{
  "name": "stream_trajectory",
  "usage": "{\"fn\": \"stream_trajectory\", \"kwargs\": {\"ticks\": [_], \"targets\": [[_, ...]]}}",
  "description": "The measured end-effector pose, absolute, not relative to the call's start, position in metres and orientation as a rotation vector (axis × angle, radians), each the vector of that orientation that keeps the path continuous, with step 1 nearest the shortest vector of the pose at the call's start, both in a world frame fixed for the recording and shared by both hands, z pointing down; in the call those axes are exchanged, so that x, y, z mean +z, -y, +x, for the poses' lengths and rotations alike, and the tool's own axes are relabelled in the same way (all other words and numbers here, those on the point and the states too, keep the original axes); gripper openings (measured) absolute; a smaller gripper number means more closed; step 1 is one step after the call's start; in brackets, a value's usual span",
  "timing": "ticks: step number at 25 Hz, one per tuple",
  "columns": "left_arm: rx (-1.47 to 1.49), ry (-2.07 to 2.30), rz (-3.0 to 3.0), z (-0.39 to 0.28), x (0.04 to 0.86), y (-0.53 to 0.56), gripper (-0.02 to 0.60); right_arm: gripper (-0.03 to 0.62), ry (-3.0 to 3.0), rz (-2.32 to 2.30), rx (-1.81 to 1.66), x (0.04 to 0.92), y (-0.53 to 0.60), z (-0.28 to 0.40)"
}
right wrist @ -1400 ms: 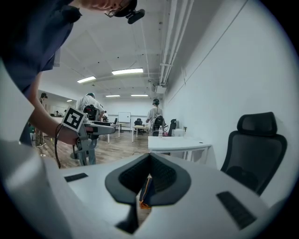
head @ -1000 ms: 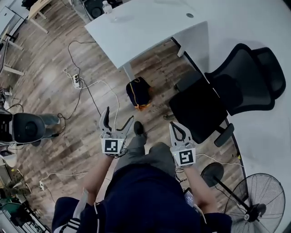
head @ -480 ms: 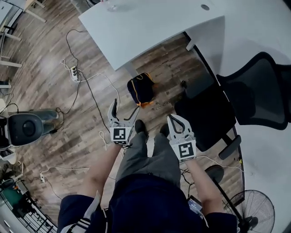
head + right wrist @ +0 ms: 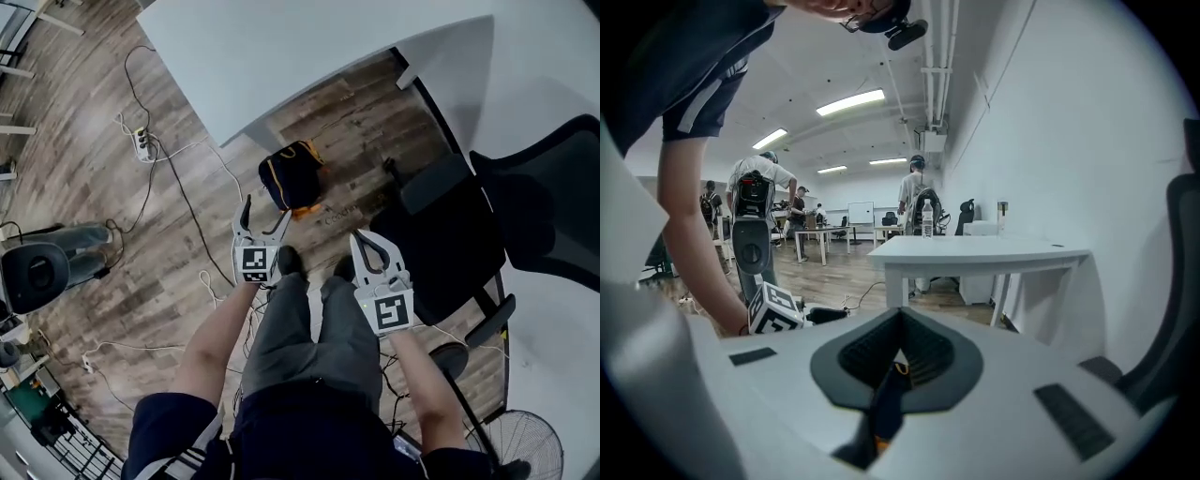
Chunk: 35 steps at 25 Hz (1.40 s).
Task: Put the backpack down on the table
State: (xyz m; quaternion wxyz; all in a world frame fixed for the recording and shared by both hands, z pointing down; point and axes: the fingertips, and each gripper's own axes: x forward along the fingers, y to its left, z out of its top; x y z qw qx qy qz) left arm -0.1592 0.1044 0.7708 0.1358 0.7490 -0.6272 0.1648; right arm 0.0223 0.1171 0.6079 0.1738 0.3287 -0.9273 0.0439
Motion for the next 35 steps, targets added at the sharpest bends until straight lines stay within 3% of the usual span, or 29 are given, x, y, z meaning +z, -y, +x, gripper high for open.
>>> {"fn": "stream_trajectory", "kwargs": {"ticks": [15,35], "targets": [[0.547,1.699,2.128,-0.163,0.930,-0.068,0.368,-0.002,2.711,0.933,0.218,0.697,-0.080,-0.007],[0.655,1.745,1.837,-0.189,1.094,-0.039,0.364,-0.002,2.702,0.955,0.313,0.755,-0.066,-0.005]]}}
